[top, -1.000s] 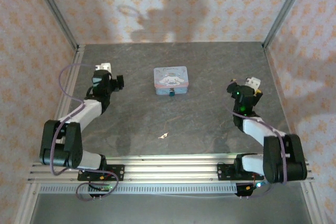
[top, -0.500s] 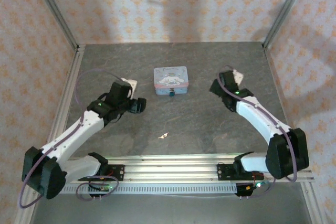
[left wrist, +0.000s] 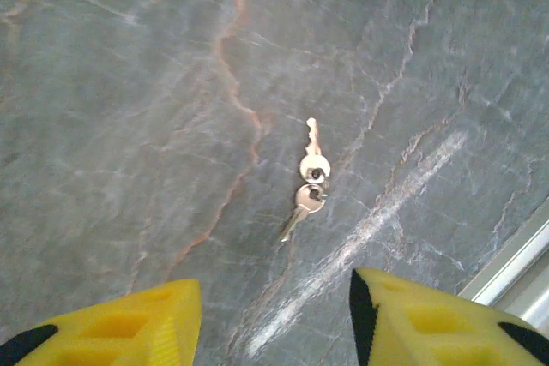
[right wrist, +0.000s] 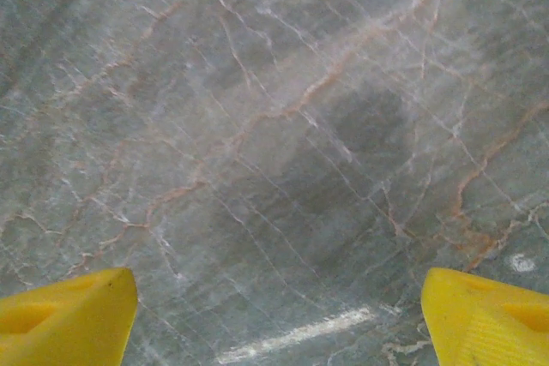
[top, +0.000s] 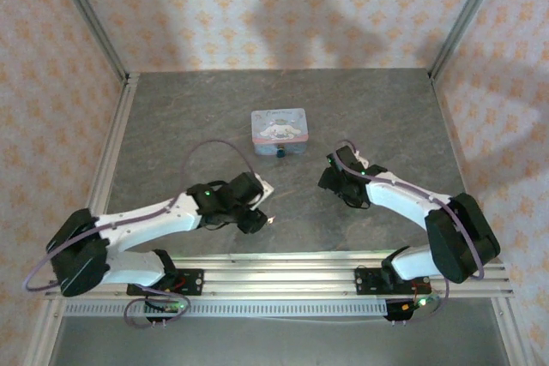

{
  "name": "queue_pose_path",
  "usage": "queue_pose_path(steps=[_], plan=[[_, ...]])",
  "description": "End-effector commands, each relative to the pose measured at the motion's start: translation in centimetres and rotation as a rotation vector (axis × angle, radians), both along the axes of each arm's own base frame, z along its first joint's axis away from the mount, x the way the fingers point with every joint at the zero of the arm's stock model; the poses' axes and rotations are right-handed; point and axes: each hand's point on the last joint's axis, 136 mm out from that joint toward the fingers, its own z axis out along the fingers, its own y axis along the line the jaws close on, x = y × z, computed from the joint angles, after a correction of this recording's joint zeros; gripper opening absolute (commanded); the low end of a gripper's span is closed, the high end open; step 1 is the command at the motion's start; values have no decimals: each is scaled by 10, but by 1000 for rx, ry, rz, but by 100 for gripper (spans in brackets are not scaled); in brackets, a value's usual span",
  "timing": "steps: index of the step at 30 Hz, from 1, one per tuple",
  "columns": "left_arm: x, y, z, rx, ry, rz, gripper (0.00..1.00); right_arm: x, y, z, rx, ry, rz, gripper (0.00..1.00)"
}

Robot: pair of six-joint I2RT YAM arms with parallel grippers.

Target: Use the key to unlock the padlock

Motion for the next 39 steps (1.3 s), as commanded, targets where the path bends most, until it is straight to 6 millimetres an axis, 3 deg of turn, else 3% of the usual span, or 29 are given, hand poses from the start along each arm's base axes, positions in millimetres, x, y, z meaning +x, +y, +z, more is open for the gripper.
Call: queue_pose_path(steps=[1, 9, 15, 23, 32, 39], plan=[[19, -7, 3, 50, -74, 9, 43, 2, 5, 1, 41, -11, -36, 86], [26, -26, -24, 107, -8, -40, 31, -5, 2, -2, 43, 9, -37, 87], [27, -35, -38, 123, 22, -50, 40, -7, -3, 1, 20, 1, -35, 87], [27, -39, -51, 147, 47, -66, 38, -7, -2, 3, 27, 0, -35, 87], [22, -39, -50, 143, 65, -80, 36, -7, -3, 10, 29, -15, -44, 87], [14, -36, -50, 140, 92, -92, 40, -6, 0, 14, 54, -16, -44, 87]])
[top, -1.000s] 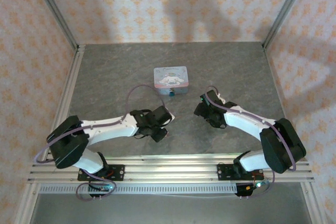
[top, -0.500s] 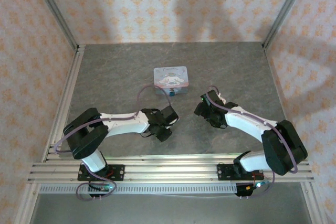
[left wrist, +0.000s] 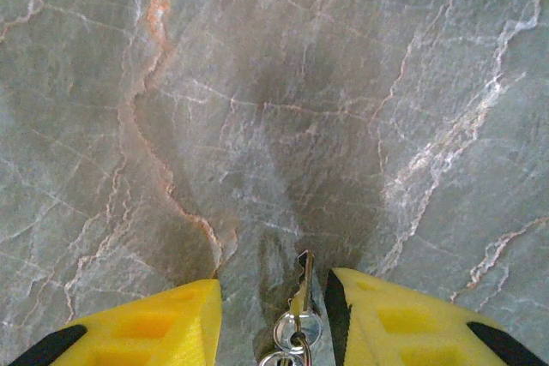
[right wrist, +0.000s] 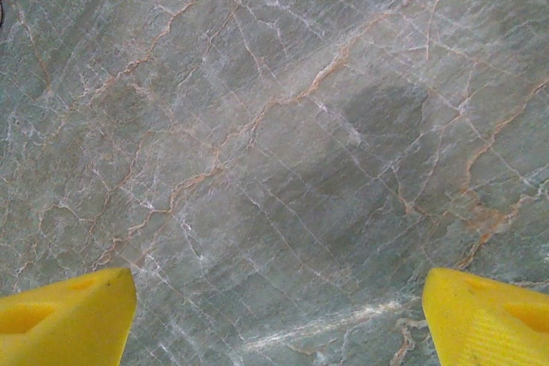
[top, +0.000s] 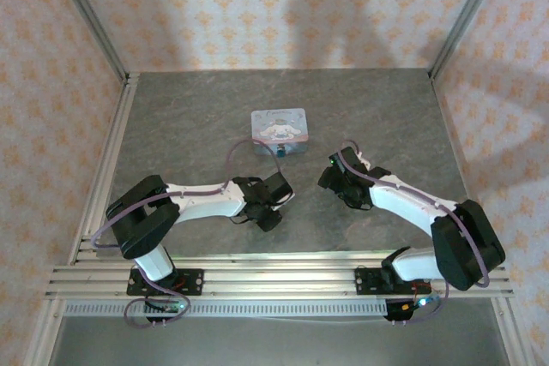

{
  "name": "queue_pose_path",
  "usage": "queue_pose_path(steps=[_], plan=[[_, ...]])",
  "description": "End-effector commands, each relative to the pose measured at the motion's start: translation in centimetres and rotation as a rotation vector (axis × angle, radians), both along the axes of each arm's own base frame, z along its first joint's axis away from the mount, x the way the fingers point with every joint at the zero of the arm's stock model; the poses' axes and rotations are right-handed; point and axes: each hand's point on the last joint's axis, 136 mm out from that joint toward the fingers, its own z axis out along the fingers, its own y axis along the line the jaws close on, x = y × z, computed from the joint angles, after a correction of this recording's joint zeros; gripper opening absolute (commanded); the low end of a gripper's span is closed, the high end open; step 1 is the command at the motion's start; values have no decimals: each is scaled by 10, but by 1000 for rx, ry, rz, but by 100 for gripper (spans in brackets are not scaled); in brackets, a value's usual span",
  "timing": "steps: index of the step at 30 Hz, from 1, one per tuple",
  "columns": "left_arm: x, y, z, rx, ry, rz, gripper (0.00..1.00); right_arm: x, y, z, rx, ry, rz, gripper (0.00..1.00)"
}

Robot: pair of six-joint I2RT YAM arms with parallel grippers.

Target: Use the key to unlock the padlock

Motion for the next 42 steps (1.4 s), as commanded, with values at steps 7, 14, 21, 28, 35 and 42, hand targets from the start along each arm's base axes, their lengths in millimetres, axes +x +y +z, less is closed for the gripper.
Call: queue_pose_path(steps=[7, 14, 21, 28, 35, 42], plan=[[-13, -3, 7, -34, 33, -26, 40, -6, -3, 7, 9, -1, -20, 87], [-19, 2, 9, -40, 47, -24, 38, -7, -5, 10, 11, -9, -22, 87], [-19, 6, 2, -20, 54, -8, 38, -9, -5, 9, 19, -6, -25, 87], [-18, 7, 1, -10, 69, 1, 28, -13, -8, 10, 15, -9, -28, 87], [-20, 10, 1, -13, 79, 3, 26, -11, -7, 12, 20, -18, -28, 87], [-19, 11, -4, -17, 82, 8, 21, -9, -4, 14, 29, -21, -27, 87]])
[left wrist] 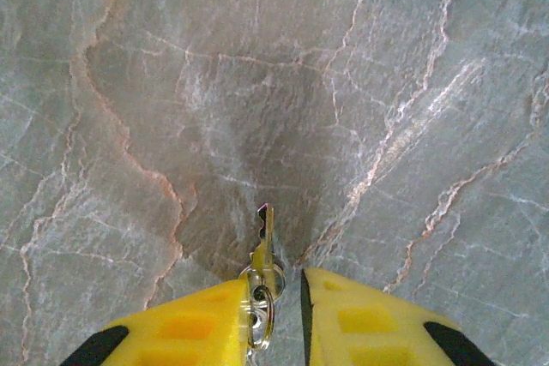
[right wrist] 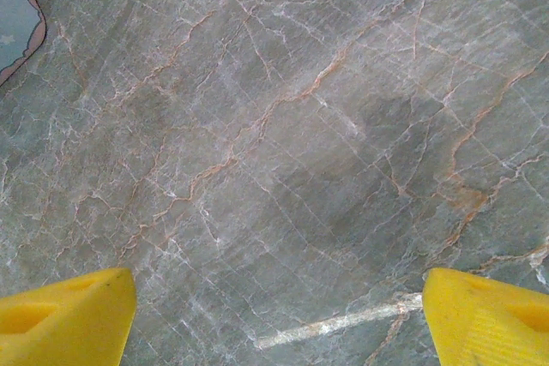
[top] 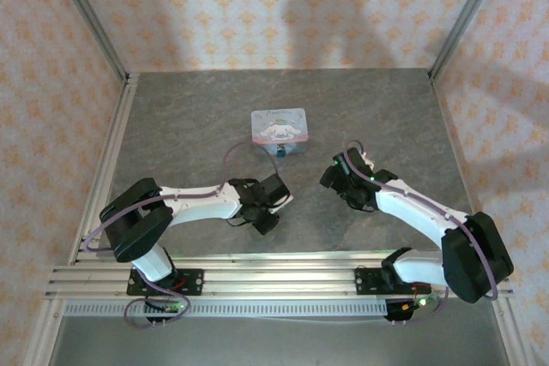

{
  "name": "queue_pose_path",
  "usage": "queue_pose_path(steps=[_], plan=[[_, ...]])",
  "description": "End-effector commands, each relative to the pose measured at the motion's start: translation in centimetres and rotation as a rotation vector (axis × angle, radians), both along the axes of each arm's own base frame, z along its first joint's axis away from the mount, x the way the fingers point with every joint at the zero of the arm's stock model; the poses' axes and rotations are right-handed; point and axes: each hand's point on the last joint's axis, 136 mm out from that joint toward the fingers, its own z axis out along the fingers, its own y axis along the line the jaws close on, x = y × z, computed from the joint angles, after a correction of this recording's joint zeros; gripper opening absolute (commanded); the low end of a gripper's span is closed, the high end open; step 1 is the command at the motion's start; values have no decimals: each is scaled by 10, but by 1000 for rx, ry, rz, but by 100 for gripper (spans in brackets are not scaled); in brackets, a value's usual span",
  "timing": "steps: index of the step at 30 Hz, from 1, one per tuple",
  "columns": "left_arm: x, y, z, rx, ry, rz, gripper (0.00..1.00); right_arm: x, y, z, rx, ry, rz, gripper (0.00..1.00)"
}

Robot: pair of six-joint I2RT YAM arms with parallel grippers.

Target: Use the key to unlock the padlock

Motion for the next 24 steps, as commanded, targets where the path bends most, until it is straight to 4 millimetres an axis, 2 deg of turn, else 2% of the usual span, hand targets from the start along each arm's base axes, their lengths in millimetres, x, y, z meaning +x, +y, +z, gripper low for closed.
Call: queue_pose_path(steps=[1, 8, 17, 24], plan=[[-5, 9, -8, 17, 32, 13, 20, -4, -1, 0, 1, 12, -8, 87], [-7, 10, -12, 11, 44, 20, 13, -4, 4, 3, 30, 13, -3, 87], [-4, 13, -7, -17, 21, 34, 1, -3, 11, 8, 86, -2, -12, 86], [-1, 15, 1, -52, -19, 39, 0, -2, 16, 11, 136, -18, -24, 86]])
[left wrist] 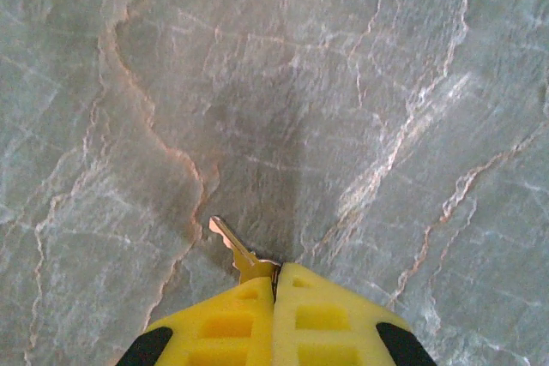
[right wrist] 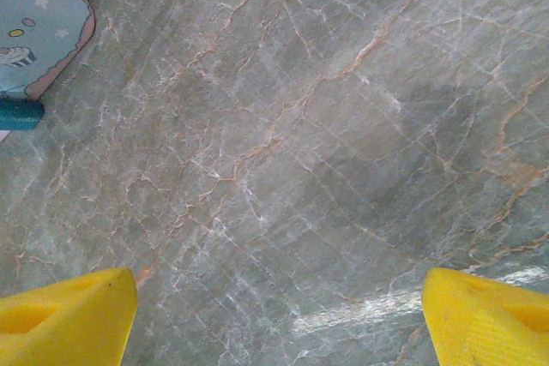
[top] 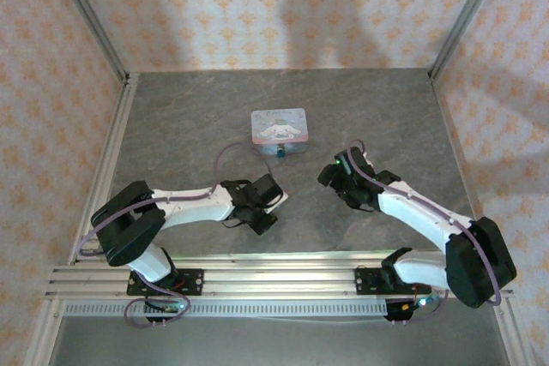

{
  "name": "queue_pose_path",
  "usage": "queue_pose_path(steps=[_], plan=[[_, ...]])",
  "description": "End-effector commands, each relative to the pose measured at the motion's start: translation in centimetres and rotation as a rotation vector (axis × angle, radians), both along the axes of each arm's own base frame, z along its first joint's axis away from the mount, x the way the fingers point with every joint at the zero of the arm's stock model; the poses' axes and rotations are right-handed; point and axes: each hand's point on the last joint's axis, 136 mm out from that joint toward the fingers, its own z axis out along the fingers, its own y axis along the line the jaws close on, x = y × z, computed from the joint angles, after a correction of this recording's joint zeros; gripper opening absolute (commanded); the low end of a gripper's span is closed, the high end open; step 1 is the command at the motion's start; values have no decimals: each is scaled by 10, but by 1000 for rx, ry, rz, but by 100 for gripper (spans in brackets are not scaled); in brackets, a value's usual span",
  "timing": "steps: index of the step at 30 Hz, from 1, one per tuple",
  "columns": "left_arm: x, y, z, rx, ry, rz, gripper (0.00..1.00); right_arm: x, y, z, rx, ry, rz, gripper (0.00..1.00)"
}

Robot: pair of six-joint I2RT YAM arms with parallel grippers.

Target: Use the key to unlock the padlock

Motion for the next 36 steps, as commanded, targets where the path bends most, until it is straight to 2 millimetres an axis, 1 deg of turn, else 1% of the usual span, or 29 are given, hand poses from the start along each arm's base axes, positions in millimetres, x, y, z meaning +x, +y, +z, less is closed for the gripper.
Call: queue_pose_path(steps=[1, 7, 14, 15, 20, 26, 29, 33, 36], plan=[[1, 6, 3, -10, -15, 11, 0, 0, 4, 2, 40, -11, -16, 86], [2, 5, 11, -45, -52, -3, 0, 0, 10, 2, 80, -11, -14, 86], [7, 5, 27, -101, -138, -21, 0, 2, 18, 8, 125, -12, -7, 86], [7, 5, 29, -108, -150, -24, 0, 3, 20, 17, 148, -38, -5, 86], [8, 4, 42, -141, -216, -75, 0, 2, 26, 28, 194, -49, 13, 86], [3, -5, 62, -201, -287, -186, 0, -2, 36, 50, 243, -62, 66, 86], [4, -7, 71, -198, -338, -249, 0, -5, 39, 59, 265, -67, 83, 85], [6, -11, 87, -204, -411, -344, 0, -7, 46, 66, 302, -64, 111, 81], [5, -16, 95, -218, -443, -409, 0, -9, 55, 70, 340, -48, 149, 78]])
